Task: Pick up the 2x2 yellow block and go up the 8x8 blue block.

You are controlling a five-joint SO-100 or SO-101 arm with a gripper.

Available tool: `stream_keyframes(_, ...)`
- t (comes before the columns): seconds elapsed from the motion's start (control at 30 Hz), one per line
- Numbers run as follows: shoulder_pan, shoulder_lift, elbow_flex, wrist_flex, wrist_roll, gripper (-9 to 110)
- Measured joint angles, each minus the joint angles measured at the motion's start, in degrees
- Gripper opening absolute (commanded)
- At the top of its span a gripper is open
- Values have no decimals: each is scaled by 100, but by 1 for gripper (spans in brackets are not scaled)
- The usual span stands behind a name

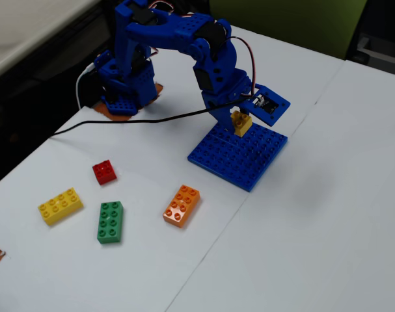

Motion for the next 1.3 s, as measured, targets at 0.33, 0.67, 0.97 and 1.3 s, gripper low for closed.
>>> stream_keyframes(0.33, 9, 0, 0, -53, -35, 4)
stream_keyframes(0.67, 9, 0, 0, 88, -105, 4)
stream_keyframes(0.97, 35, 0, 0, 123, -105, 4)
stream_keyframes(1.3, 44, 0, 0, 123, -105, 4)
